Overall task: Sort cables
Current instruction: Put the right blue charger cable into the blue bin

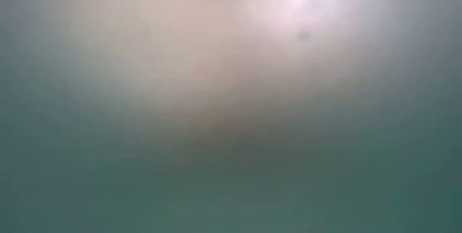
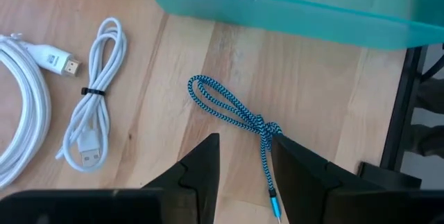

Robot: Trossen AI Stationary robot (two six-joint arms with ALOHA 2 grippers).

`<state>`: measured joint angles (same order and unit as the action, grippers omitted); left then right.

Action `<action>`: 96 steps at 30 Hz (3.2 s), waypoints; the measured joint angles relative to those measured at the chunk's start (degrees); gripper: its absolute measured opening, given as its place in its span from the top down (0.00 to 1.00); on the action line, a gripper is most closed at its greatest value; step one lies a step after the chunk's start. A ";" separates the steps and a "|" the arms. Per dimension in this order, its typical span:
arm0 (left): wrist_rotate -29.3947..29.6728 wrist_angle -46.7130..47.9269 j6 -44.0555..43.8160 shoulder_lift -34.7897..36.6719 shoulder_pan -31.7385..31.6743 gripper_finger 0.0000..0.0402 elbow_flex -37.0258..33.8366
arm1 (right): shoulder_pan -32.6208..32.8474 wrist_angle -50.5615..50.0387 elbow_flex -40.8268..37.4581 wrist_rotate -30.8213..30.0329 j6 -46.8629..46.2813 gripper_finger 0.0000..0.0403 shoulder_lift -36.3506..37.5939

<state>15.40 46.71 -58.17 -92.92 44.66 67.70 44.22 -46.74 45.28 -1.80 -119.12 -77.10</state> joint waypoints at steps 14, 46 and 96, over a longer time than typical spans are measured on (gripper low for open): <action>-0.31 0.01 -1.08 0.00 0.92 0.67 -0.02 | -0.38 15.94 -8.73 -1.38 -0.24 0.79 -0.26; 0.15 1.80 0.94 0.00 0.91 0.67 -0.04 | -5.59 14.50 -8.64 -2.48 2.56 0.52 5.75; 9.99 -42.35 19.87 19.23 -24.48 0.67 -0.07 | -16.14 72.16 -8.61 -30.36 60.11 0.97 26.68</action>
<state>25.39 4.36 -38.30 -73.69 20.19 67.64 28.07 25.42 36.67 -32.16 -59.02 -50.42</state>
